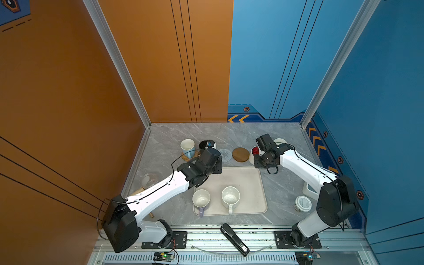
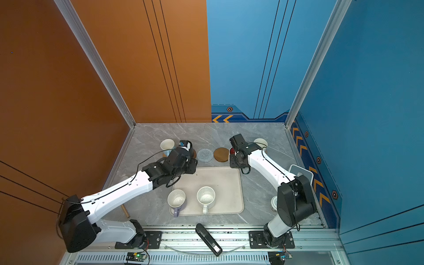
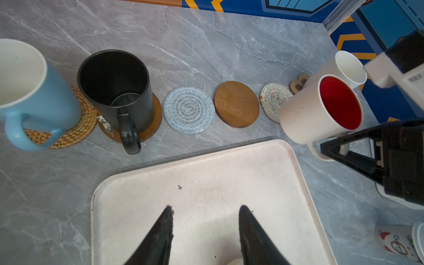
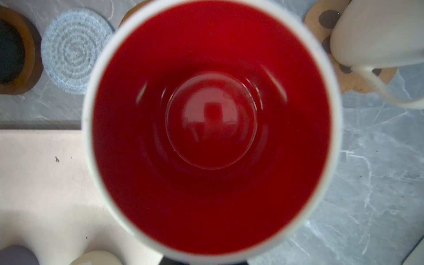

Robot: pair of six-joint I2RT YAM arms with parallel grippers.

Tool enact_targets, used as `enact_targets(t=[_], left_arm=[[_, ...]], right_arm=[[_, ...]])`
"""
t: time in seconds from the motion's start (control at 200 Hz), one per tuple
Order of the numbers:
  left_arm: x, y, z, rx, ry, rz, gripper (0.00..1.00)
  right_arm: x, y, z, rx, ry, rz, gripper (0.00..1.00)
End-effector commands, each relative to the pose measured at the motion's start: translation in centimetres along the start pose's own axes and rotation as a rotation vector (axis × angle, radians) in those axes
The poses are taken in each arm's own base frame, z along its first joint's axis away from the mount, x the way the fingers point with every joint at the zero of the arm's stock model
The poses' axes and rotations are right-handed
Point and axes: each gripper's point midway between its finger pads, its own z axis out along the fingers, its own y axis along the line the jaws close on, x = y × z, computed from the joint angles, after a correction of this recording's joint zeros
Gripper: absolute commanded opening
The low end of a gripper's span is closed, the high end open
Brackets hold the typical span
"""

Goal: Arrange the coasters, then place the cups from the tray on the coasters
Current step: 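Lift the red-lined mug with right gripper and carry it to the multicolour coaster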

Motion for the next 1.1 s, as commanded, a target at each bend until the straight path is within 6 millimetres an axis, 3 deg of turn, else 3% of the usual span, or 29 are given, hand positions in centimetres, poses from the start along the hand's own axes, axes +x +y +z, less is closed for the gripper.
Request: enact_targets(t=[0.0,0.3,0.32,0.441,1.096], left_arm=[[0.1,0.3,-0.1,0.007,0.006,-0.015,0.48],[0.0,0.5,-0.6,0.004,0.001,-0.026,0.48],[1.0,1.1,-0.2,-0.013,0.021,-0.019,0.48],[1.1,1.4,-0.3,-0.023,0.022,-0.023,0.48],[1.2,1.3,-0.2,-0.022,0.026,-0.03,0.48]], right_arm=[[-3.8,0.2,-0.8,-0.029,-0.096,-0.008,0.0],[-6.4,-1.1,1.9,-0.011,-0.079,-0.003,0.0],[-6.5,-1.2,2.1,-0.01,-0.077,-0.005,0.0],[-7.0,-1.5,3.0,-0.006,-0.072,-0.014,0.0],[-6.8,-4.1,5.7,0.017,-0.02,0.011,0.0]])
